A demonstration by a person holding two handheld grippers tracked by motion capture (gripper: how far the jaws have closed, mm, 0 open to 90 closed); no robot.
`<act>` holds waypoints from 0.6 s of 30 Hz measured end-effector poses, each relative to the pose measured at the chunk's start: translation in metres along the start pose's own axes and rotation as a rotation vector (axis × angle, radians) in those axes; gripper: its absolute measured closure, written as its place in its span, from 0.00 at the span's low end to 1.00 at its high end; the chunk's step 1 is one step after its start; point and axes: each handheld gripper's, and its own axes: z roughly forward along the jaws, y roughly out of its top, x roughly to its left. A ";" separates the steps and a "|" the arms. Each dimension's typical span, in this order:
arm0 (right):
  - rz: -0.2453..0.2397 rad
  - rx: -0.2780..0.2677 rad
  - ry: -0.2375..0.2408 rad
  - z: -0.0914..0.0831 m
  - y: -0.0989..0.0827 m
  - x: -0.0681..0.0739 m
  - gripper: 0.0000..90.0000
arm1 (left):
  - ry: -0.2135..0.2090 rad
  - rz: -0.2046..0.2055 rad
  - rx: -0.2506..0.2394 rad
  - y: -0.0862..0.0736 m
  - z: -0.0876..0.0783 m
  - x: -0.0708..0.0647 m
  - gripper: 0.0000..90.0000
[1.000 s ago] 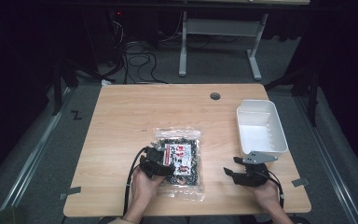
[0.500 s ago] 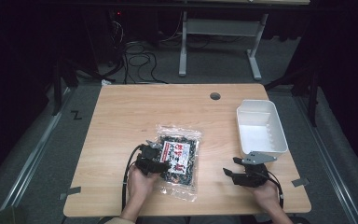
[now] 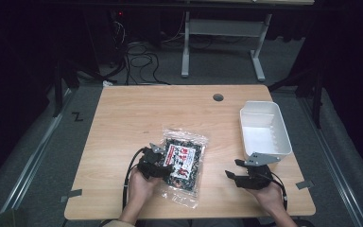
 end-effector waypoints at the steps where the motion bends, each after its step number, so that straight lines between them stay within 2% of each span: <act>1: 0.001 -0.002 0.002 0.000 0.000 0.000 0.44 | -0.003 0.011 0.002 0.000 -0.001 -0.002 0.38; 5: -0.004 -0.005 0.001 -0.001 0.001 0.000 0.44 | -0.017 0.049 0.002 -0.003 -0.002 -0.006 0.38; 11: -0.006 0.000 0.000 0.001 0.004 0.000 0.44 | -0.038 0.073 0.011 -0.005 -0.004 -0.012 0.38; 15: -0.014 -0.001 -0.010 0.004 0.014 0.001 0.44 | -0.045 0.079 0.012 -0.005 -0.004 -0.012 0.38; 18: -0.007 0.002 -0.023 0.013 0.029 -0.002 0.44 | -0.050 0.078 0.012 -0.005 -0.004 -0.011 0.38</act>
